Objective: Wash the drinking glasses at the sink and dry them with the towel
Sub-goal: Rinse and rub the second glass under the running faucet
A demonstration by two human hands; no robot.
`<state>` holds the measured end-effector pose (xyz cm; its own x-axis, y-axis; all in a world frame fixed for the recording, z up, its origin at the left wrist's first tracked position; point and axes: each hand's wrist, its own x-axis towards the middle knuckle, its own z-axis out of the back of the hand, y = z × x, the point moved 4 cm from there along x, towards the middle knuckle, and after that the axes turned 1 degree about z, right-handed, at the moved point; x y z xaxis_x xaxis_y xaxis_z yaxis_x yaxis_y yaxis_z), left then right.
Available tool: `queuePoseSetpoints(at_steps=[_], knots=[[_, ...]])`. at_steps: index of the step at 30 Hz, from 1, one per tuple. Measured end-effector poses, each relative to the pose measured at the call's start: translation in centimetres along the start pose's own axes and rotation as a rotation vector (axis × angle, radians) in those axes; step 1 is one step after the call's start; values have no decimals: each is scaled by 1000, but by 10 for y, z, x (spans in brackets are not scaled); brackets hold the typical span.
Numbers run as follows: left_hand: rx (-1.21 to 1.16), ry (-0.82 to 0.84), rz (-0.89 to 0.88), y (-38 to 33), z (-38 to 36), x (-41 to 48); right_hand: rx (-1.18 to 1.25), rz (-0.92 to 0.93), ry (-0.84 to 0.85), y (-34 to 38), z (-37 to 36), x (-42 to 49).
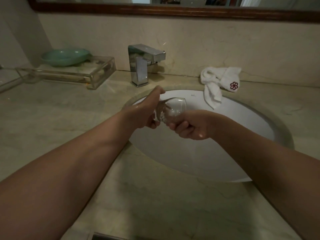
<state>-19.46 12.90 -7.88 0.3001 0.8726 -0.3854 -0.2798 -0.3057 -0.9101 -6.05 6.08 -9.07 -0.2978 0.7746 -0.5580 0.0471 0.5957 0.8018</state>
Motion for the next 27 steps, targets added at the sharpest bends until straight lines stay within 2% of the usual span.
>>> queuePoseSetpoints(at_steps=[2,3,5,7,9,12,16,18,21,25,27], knots=[[58,-2,3,2,2,-1,-7,5,34,-1,-4,-2],[112,-11,-4,3,2,-2,-52,23,-9,-2,-5,-2],[222,-31,7,6,0,-3,-257,98,-194,-2,-3,-2],[283,24,61,9,-5,-5,-486,181,-395,1,3,-3],[237,107,93,10,-8,-5,-569,232,-491,6,7,-3],[141,138,60,5,-7,-6,-510,237,-470,9,4,-5],[47,136,-27,-2,-6,-8,-218,125,-194,3,4,3],[21,147,-54,-2,-5,-6,-127,91,-136,3,4,0],[66,169,-58,1,-5,-1,-221,140,-171,3,2,-3],[40,339,66,5,-10,1,-368,316,-346,7,7,-8],[21,386,125,7,-11,-1,-410,319,-394,11,8,-11]])
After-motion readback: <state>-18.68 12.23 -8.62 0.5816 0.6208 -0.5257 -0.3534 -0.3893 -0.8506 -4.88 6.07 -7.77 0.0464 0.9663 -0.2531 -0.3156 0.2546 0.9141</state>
